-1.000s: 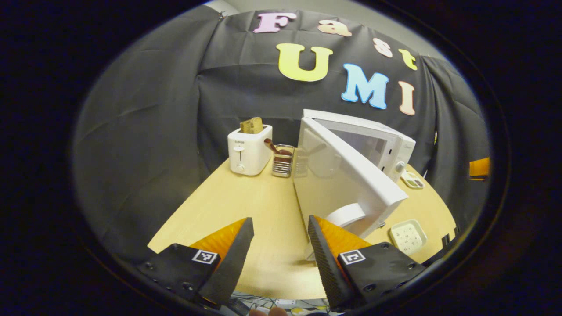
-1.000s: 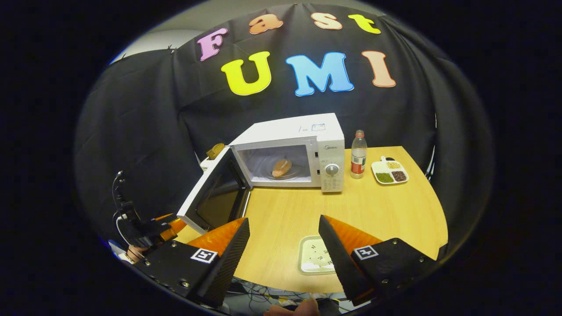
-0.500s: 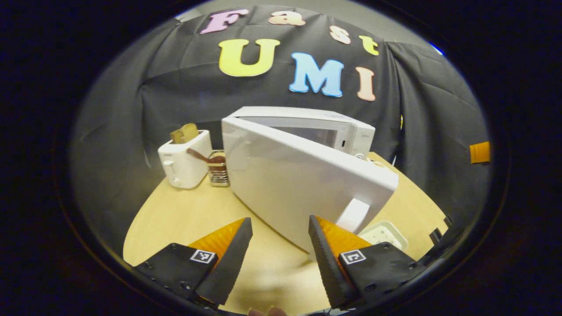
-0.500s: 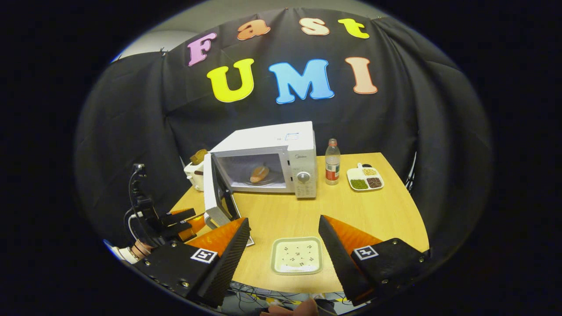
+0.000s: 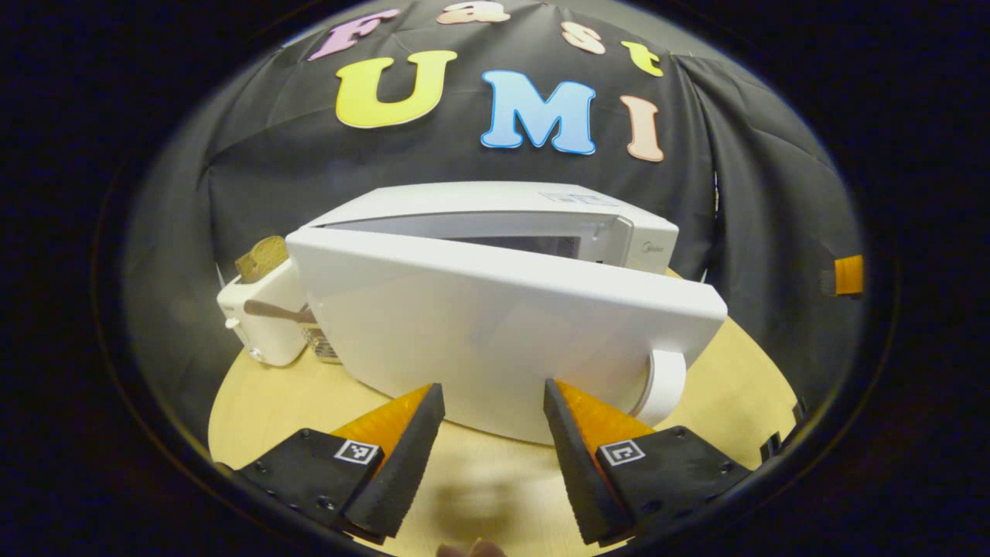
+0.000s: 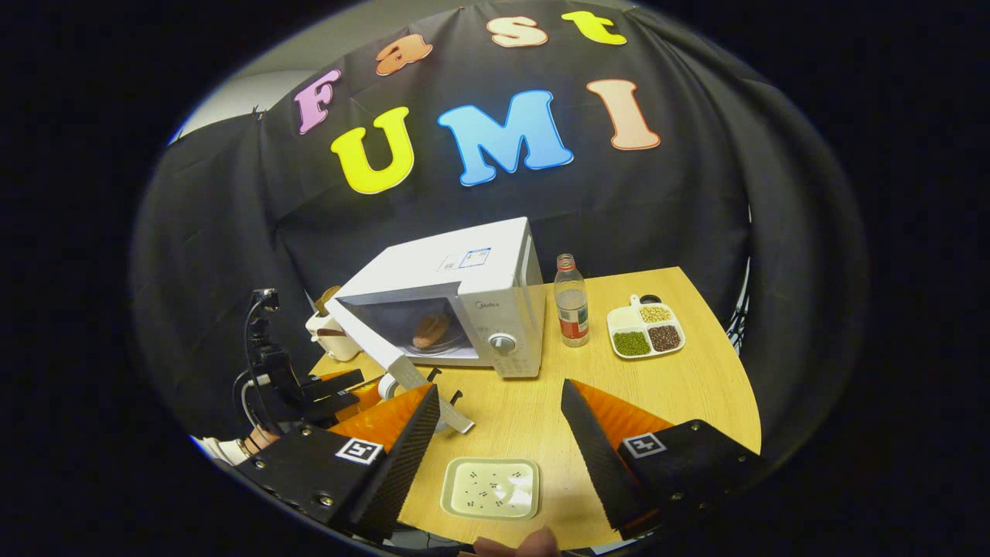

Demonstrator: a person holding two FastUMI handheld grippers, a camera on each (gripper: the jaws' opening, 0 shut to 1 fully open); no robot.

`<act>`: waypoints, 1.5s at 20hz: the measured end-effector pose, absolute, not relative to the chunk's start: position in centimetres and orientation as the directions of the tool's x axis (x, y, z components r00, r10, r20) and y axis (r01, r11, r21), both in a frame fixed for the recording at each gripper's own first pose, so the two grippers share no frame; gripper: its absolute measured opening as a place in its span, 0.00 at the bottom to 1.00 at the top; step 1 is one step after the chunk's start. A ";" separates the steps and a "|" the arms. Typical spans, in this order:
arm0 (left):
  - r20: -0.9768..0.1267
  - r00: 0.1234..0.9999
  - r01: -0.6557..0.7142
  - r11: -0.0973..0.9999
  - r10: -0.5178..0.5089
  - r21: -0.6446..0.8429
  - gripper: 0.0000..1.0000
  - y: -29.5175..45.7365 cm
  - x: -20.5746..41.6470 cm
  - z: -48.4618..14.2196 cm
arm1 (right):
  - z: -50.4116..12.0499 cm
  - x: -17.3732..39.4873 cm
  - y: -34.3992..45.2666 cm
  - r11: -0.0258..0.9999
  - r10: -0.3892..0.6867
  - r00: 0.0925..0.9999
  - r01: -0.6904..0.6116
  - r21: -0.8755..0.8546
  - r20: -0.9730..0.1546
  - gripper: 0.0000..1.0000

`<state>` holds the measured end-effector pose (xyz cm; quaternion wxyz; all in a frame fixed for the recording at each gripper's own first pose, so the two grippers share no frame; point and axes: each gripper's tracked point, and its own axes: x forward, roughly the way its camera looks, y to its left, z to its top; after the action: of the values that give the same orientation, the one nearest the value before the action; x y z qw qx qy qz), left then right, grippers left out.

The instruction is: Open the microwave oven with the left hand, put the food in, and close the microwave oven.

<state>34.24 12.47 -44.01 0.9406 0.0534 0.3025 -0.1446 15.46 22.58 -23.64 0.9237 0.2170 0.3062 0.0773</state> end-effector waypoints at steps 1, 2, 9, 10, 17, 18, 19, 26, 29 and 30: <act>-0.589 0.775 0.301 0.953 -0.231 0.022 0.88 11.9 35.0 -44.1 | -23.9 16.2 22.4 0.885 0.298 0.790 -0.019 0.465 -0.536 0.97; -0.585 0.779 0.297 0.954 -0.224 0.030 0.88 11.3 35.9 -44.2 | -23.8 17.0 22.2 0.876 0.315 0.789 -0.028 0.482 -0.528 0.97; -0.564 0.814 0.216 0.973 -0.136 0.077 0.84 8.1 42.9 -43.7 | -26.6 19.2 18.4 0.879 0.312 0.779 -0.019 0.477 -0.544 0.97; -0.587 0.798 0.207 0.977 -0.136 0.057 0.88 7.5 42.8 -44.2 | -26.7 19.3 17.9 0.880 0.304 0.782 -0.012 0.475 -0.544 0.97; -0.565 0.805 0.223 0.975 -0.183 0.001 0.93 4.9 42.6 -41.8 | -25.7 18.6 16.9 0.879 0.271 0.811 0.011 0.477 -0.518 0.97; -0.552 0.809 0.245 0.970 -0.203 0.003 0.93 4.6 41.9 -40.6 | -25.2 18.4 17.1 0.878 0.265 0.817 0.015 0.478 -0.512 0.97; -0.546 0.809 0.265 0.964 -0.218 0.007 0.95 4.6 40.7 -39.5 | -24.7 18.1 17.3 0.878 0.259 0.823 0.018 0.478 -0.506 0.97; -0.391 0.870 0.299 0.952 -0.299 -0.064 0.91 11.2 29.8 -25.0 | -18.6 16.5 18.5 0.926 0.144 0.892 0.032 0.377 -0.429 0.96; -0.275 0.905 0.290 0.944 -0.324 -0.158 0.91 14.4 25.7 -18.4 | -14.9 14.8 19.9 0.943 0.092 0.913 0.048 0.331 -0.397 0.96; -0.239 0.911 0.295 0.935 -0.337 -0.194 0.91 15.0 24.2 -16.5 | -13.1 14.2 20.3 0.949 0.079 0.925 0.044 0.311 -0.371 0.97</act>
<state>24.25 15.01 -16.52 0.9743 -0.0770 0.1356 -0.1623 14.21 20.30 -13.06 0.9682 0.1587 0.1932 0.0090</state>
